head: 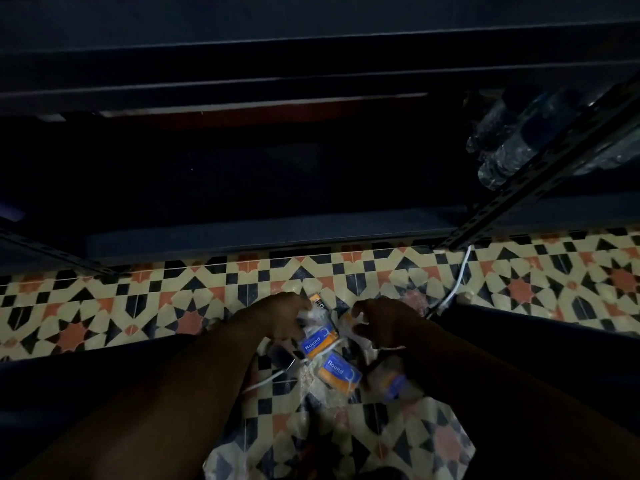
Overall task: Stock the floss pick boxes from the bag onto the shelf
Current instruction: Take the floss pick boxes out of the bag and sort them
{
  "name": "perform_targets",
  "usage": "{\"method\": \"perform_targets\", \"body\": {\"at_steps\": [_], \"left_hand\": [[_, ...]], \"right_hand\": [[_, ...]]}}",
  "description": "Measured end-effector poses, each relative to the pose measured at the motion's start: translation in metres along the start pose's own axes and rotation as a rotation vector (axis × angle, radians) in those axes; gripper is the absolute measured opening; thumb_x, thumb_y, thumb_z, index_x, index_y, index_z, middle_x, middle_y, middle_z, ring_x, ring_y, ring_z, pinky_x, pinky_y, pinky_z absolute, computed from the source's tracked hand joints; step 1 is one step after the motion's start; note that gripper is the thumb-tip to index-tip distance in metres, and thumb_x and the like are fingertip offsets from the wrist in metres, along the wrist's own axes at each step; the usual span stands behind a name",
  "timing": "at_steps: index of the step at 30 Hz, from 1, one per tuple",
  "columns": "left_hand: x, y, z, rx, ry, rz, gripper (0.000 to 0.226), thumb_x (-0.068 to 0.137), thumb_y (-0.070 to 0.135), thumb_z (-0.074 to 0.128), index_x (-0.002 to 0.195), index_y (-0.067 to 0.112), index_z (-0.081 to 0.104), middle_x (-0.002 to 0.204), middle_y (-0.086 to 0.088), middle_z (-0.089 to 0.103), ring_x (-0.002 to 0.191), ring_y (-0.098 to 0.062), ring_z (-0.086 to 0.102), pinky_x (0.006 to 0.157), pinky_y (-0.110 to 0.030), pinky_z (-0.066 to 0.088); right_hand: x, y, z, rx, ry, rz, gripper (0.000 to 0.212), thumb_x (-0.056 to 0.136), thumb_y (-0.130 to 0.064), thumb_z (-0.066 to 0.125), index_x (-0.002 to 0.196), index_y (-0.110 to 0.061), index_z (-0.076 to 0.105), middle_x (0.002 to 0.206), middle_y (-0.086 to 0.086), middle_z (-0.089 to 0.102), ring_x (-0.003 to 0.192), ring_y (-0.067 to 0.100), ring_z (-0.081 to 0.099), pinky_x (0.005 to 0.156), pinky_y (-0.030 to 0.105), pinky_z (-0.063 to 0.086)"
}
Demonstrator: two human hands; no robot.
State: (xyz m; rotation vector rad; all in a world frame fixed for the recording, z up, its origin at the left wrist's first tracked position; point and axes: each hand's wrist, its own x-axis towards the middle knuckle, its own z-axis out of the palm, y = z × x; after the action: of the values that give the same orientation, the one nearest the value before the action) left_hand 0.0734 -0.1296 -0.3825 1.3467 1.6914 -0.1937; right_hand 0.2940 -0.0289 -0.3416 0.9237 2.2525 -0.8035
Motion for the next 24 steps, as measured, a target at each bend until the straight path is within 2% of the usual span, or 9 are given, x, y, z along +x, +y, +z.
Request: {"method": "perform_targets", "body": {"at_steps": [4,9,12,14,16,20,24], "left_hand": [[-0.004,0.006,-0.015,-0.001,0.054,0.012,0.064,0.083,0.033,0.075,0.14,0.017,0.05,0.141,-0.009,0.053,0.122,-0.027,0.055,0.098,-0.033,0.047],[-0.032,0.027,-0.052,-0.029,0.13,0.064,0.06,0.086,0.043,0.069,0.139,0.026,0.049,0.135,-0.002,0.058,0.112,-0.02,0.059,0.093,-0.035,0.051],[-0.062,0.046,-0.087,-0.001,0.231,0.133,0.056,0.088,0.042,0.067,0.139,0.025,0.051,0.136,0.001,0.057,0.114,-0.018,0.057,0.092,-0.032,0.047],[-0.086,0.059,-0.113,-0.004,0.314,0.169,0.056,0.089,0.04,0.068,0.139,0.024,0.05,0.133,0.001,0.059,0.108,-0.013,0.057,0.088,-0.027,0.045],[-0.113,0.068,-0.139,-0.012,0.386,0.197,0.059,0.088,0.045,0.068,0.141,0.028,0.047,0.132,0.003,0.057,0.104,-0.009,0.054,0.087,-0.026,0.045],[-0.169,0.082,-0.185,0.013,0.565,0.247,0.061,0.084,0.054,0.069,0.139,0.035,0.048,0.126,0.006,0.058,0.101,-0.009,0.06,0.09,-0.033,0.054],[-0.217,0.09,-0.223,0.032,0.717,0.295,0.058,0.081,0.058,0.069,0.134,0.038,0.053,0.119,0.01,0.061,0.095,-0.004,0.062,0.087,-0.031,0.055]], "right_hand": [[-0.001,-0.006,-0.015,0.069,0.037,0.009,0.038,0.093,-0.044,0.056,0.127,-0.025,0.056,0.121,0.007,0.064,0.11,0.025,0.059,0.091,0.033,0.048],[-0.014,-0.021,-0.047,0.115,0.12,-0.051,0.035,0.095,-0.042,0.054,0.124,-0.024,0.058,0.115,0.003,0.068,0.108,0.022,0.061,0.084,0.027,0.045],[-0.033,-0.038,-0.082,0.169,0.251,-0.11,0.037,0.092,-0.046,0.057,0.124,-0.027,0.059,0.101,-0.001,0.072,0.095,0.018,0.066,0.082,0.03,0.051],[-0.048,-0.052,-0.109,0.199,0.347,-0.148,0.039,0.09,-0.05,0.058,0.124,-0.03,0.059,0.092,-0.005,0.072,0.087,0.012,0.065,0.081,0.032,0.053],[-0.067,-0.066,-0.137,0.226,0.418,-0.189,0.041,0.089,-0.053,0.058,0.126,-0.034,0.057,0.093,-0.009,0.069,0.088,0.007,0.063,0.082,0.032,0.053],[-0.11,-0.095,-0.192,0.231,0.579,-0.3,0.039,0.088,-0.053,0.061,0.123,-0.035,0.06,0.096,-0.014,0.066,0.087,0.0,0.062,0.079,0.021,0.05],[-0.142,-0.123,-0.237,0.208,0.71,-0.376,0.036,0.087,-0.053,0.062,0.119,-0.036,0.063,0.097,-0.014,0.067,0.088,0.0,0.062,0.081,0.024,0.052]]}}
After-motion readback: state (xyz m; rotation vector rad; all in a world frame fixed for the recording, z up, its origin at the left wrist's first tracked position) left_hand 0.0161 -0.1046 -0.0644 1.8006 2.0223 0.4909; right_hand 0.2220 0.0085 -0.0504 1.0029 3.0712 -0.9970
